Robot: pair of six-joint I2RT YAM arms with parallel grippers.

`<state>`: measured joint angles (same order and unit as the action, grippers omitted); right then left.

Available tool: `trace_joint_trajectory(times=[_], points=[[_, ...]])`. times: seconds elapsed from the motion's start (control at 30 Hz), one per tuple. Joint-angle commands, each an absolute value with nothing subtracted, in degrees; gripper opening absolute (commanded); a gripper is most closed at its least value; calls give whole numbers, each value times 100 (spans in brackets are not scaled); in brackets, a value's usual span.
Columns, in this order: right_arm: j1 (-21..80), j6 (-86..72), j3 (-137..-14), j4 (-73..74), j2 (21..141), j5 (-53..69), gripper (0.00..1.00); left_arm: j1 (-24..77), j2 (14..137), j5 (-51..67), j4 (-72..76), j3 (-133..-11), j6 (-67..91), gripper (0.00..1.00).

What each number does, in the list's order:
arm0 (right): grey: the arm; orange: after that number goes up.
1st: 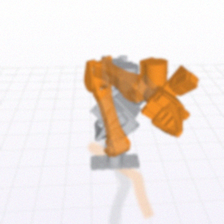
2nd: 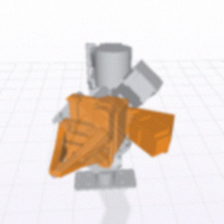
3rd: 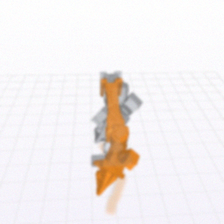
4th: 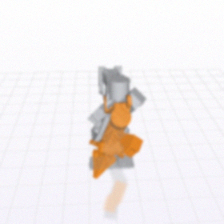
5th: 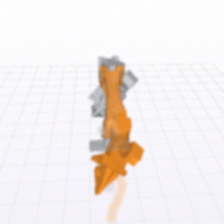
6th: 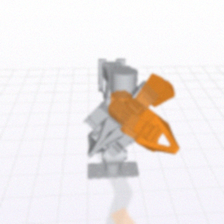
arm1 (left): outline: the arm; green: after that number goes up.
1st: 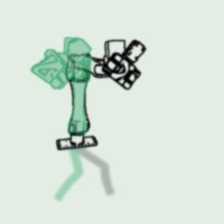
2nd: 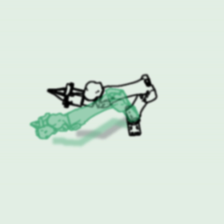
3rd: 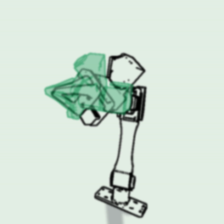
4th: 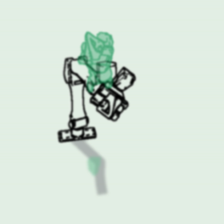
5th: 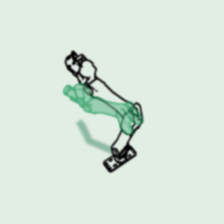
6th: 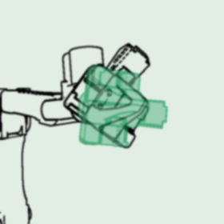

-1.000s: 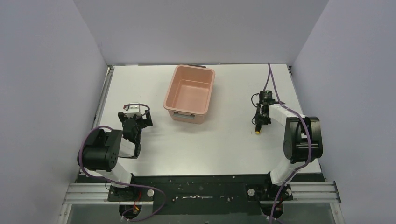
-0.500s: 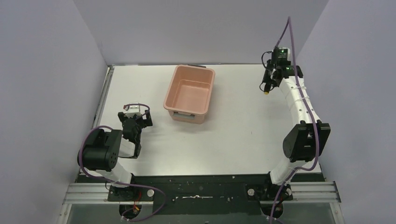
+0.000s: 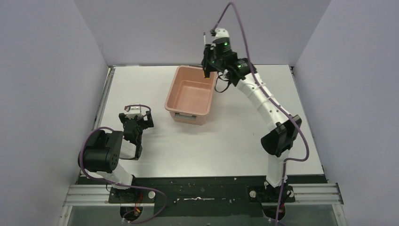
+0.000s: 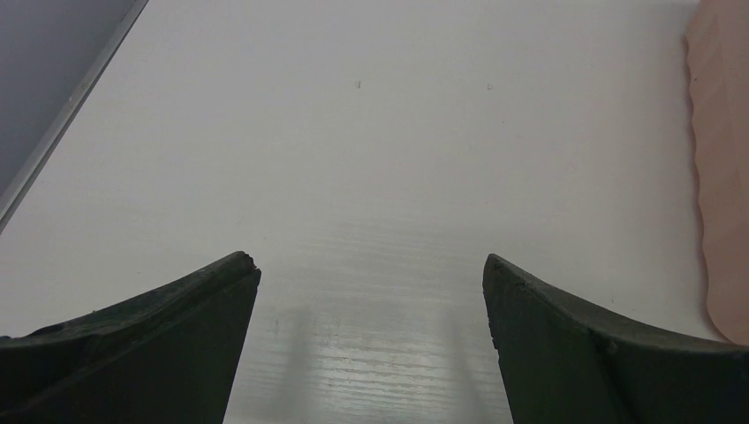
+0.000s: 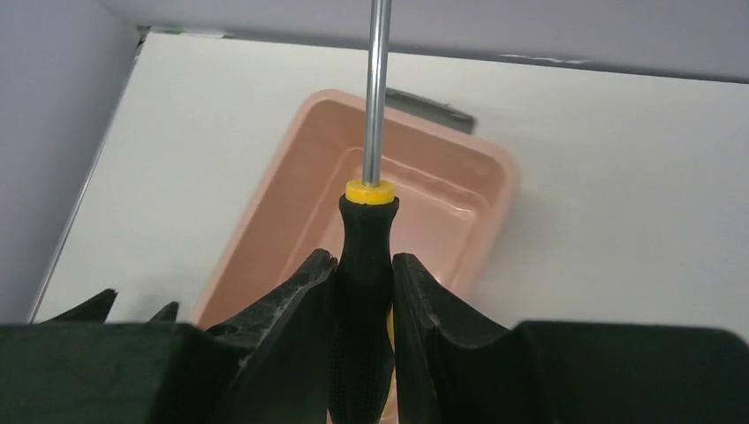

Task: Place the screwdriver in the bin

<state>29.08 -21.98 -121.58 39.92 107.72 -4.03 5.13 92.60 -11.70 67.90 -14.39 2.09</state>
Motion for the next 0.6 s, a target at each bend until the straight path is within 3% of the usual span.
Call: trace_joint_trajectory(times=[0.0,0.57], points=[[3489,-2327,-12909,3700,11528,-642,0,481,9221,-1090,6944,-1441,134,97],[4137,-2671,-11615,3450,13127,-1059,0,482,9220,-1090,6946,-1441,134,97]])
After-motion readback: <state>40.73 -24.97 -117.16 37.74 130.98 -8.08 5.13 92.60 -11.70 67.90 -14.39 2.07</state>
